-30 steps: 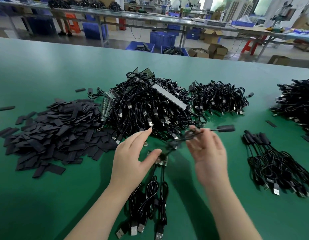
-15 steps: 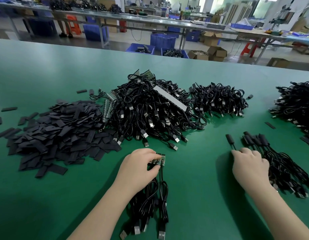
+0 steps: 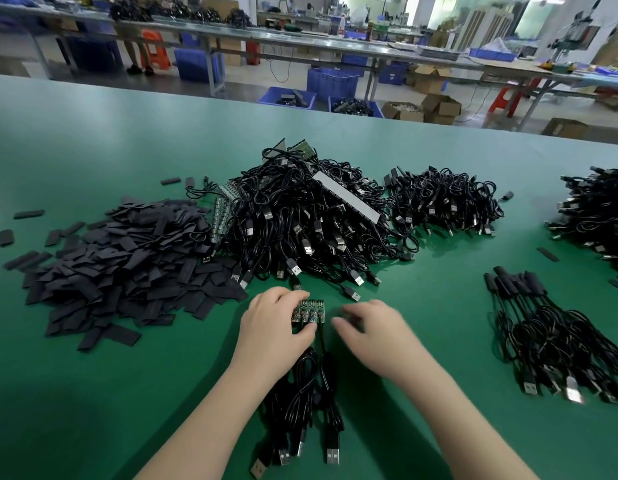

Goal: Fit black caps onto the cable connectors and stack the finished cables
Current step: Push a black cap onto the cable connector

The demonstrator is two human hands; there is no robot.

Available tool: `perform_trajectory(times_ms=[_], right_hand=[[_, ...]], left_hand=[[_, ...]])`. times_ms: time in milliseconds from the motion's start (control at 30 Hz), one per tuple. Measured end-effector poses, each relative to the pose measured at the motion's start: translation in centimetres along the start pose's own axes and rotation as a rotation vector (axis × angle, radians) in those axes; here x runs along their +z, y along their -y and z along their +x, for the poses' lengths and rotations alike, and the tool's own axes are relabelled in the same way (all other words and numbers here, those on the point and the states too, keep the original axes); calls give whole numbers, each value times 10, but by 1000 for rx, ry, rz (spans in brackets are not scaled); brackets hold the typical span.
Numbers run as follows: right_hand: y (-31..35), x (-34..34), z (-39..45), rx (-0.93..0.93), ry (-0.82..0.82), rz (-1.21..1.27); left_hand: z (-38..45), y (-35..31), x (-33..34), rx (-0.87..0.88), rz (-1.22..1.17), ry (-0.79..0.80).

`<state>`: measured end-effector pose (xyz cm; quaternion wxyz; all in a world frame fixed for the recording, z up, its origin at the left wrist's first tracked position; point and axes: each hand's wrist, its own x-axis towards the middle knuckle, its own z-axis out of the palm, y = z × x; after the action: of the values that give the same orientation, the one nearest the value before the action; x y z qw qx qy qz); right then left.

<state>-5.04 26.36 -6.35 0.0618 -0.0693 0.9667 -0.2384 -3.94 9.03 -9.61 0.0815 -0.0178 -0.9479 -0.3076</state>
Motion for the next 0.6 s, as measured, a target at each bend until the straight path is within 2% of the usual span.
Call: perform_trajectory(times_ms=[67,267,367,600], right_hand=[[15,17,10,-1,-14,83],[20,31,14,39,-263,643],[15,28,7,-4,-288,823],[15,19,-5,-21,-293,947]], left_hand=[[0,4,-2,3,-100,-4],[4,5,-12,-25,-564,-94],[5,2,-17,-84,-788,-57],[2,-6,-19,-43,-861,-10]])
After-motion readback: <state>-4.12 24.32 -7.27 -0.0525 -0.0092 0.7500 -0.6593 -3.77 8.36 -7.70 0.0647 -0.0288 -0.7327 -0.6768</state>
